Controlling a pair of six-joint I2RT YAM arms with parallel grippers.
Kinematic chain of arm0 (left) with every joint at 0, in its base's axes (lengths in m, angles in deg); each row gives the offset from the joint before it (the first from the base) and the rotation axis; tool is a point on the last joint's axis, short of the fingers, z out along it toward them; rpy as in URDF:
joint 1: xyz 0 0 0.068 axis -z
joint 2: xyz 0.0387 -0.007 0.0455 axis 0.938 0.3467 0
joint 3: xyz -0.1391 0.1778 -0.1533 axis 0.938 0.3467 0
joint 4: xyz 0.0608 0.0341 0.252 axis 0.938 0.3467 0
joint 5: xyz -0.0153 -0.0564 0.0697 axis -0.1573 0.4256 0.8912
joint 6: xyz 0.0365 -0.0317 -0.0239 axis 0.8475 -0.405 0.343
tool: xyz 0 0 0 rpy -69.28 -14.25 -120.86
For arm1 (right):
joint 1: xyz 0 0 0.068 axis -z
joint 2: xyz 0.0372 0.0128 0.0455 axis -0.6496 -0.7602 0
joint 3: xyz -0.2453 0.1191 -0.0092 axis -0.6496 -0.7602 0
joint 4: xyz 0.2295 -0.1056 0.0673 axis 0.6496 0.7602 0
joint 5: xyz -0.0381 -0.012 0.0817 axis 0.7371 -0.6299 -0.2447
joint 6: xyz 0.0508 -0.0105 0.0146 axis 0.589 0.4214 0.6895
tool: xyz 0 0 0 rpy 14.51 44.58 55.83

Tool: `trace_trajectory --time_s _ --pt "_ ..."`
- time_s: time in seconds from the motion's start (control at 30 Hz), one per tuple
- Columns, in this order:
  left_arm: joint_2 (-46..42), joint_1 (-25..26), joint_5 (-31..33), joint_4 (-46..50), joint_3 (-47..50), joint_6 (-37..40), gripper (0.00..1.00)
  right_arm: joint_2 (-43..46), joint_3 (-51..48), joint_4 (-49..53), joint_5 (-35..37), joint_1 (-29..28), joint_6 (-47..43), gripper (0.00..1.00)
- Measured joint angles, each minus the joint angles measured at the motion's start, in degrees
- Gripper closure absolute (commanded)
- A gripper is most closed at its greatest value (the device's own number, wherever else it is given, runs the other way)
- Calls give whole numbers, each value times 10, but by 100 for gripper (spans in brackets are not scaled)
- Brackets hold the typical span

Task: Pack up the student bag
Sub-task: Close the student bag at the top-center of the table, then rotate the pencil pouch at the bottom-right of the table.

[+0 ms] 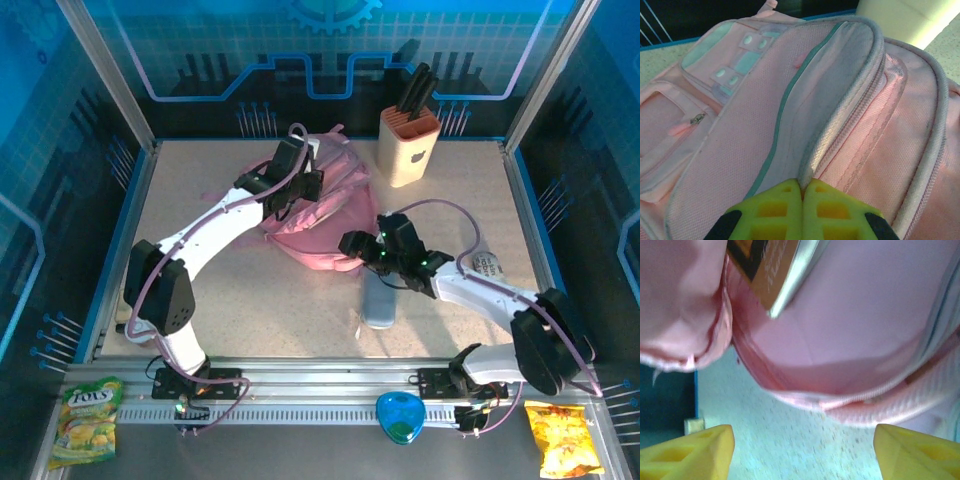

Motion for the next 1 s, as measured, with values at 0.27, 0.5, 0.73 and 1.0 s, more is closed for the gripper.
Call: trace_trajectory --time_s 0.27,0.5,0.73,1.0 --pt "51 -2 -58 9 -19 -23 100 -30 -7 54 -19 -30 -48 21" --pt "73 -7 -109 17 -31 -43 70 -52 -7 84 5 -28 -52 22" --pt "52 -39 -152 -7 12 -77 49 12 -20 183 96 10 -65 22" --pt "-55 -143 -174 -65 192 -174 45 34 -8 205 115 24 -98 23"
